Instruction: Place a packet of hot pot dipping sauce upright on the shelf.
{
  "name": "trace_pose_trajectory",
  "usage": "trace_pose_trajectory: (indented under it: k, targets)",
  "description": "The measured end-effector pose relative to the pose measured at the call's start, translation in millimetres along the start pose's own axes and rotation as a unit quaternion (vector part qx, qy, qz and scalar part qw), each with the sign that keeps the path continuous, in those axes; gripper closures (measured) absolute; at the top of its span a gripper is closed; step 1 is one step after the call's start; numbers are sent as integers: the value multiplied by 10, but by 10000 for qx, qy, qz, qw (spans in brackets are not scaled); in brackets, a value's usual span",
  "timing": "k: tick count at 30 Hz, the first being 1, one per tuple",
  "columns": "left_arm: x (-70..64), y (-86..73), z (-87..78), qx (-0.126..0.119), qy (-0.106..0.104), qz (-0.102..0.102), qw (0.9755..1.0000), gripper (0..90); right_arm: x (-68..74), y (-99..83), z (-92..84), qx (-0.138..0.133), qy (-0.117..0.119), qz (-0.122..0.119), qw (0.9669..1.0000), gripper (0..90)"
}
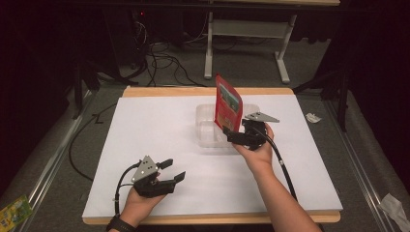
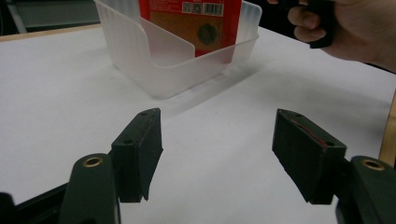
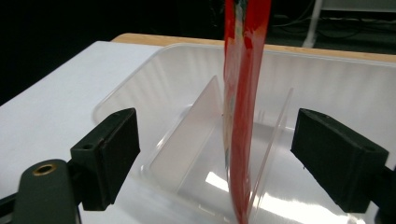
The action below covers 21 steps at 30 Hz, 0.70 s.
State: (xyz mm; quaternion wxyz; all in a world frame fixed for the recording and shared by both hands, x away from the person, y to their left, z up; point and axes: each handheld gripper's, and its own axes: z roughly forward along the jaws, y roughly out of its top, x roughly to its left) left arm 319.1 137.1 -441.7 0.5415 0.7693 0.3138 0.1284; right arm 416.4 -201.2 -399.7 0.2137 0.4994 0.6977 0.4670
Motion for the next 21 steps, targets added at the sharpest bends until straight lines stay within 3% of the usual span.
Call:
trace_pose_trajectory:
  k: [3,5,6,9,11,12,16,18,21]
  targets:
    - [4,-14,25,68,8,10,10000,335,-37,-54,-231,-58,98,-131,9998,152]
    - [3,-17,24,67,19,5,10000,335,-56,-74,-295,-74,118,-164,9998,150]
    - [3,-19,21,67,22,0,10000,335,-110,-125,-427,-99,139,-233,9996,143]
    - [9,-23,24,88,55,9,9999,335,-174,-184,-565,-103,140,-240,9996,136]
    - [25,-25,37,97,67,-23,9999,335,-285,-293,-784,-148,122,-281,9994,128]
    - [33,-28,42,114,86,-46,9999,335,-285,-293,-784,-148,122,-281,9994,128]
    - [40,-40,58,134,118,-106,9998,335,-443,-578,-1124,-120,32,-379,9992,118]
    - [27,-41,56,134,114,-121,9998,335,-465,-650,-1178,-122,-2,-402,9991,117]
    - [-8,-29,60,106,117,-127,9998,335,-525,-898,-1295,-213,-155,-428,9987,119]
